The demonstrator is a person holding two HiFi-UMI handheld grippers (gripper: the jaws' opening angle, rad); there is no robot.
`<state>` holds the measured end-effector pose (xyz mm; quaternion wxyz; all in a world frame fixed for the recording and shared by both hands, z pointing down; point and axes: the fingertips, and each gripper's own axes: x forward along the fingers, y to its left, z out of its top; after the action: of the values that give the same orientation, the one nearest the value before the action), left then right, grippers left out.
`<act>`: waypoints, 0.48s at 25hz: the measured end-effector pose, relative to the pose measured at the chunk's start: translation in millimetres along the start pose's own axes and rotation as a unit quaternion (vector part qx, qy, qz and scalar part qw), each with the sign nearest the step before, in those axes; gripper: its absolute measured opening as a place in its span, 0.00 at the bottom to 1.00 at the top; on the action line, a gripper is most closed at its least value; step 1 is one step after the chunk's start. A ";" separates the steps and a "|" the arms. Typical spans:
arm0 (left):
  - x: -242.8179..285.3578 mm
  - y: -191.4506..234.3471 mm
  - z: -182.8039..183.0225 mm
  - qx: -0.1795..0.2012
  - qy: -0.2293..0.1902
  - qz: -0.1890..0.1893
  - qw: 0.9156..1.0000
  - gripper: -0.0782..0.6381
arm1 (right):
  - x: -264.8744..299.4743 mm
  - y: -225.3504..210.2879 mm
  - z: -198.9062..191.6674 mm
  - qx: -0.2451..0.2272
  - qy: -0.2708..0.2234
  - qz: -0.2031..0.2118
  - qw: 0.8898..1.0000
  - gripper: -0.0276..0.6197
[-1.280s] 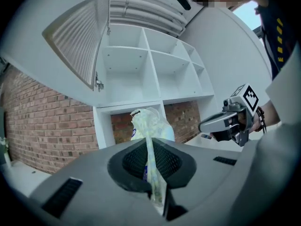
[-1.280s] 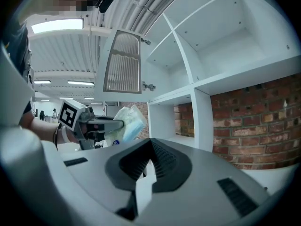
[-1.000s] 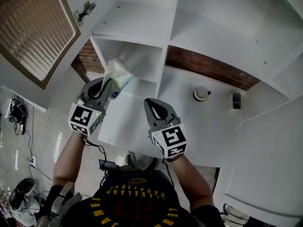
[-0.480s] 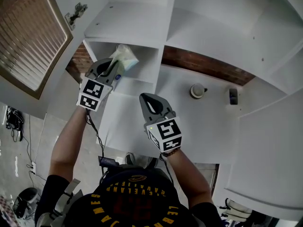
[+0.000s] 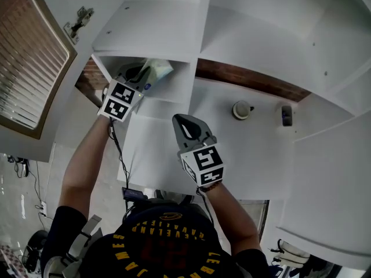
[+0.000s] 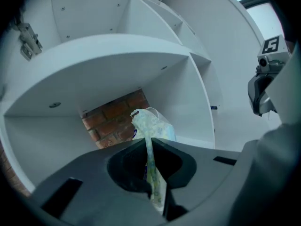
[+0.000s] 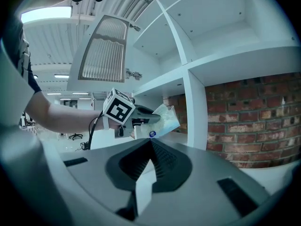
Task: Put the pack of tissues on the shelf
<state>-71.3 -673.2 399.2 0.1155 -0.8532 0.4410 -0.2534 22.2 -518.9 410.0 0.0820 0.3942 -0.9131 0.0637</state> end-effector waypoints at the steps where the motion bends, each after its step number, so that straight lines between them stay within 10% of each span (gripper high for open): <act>1: 5.9 0.9 -3.9 -0.001 0.008 -0.005 1.000 0.13 | 1.0 -2.2 -1.5 0.002 0.002 -0.002 1.000 0.04; 12: 56.7 -17.9 -47.7 0.039 0.097 -0.065 0.992 0.14 | 8.2 -11.4 -20.4 0.019 0.024 -0.010 0.999 0.04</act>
<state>-57.0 -707.4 465.8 0.0891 -0.8465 0.3830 -0.3590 27.0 -528.8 432.2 0.0966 0.4033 -0.9055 0.0896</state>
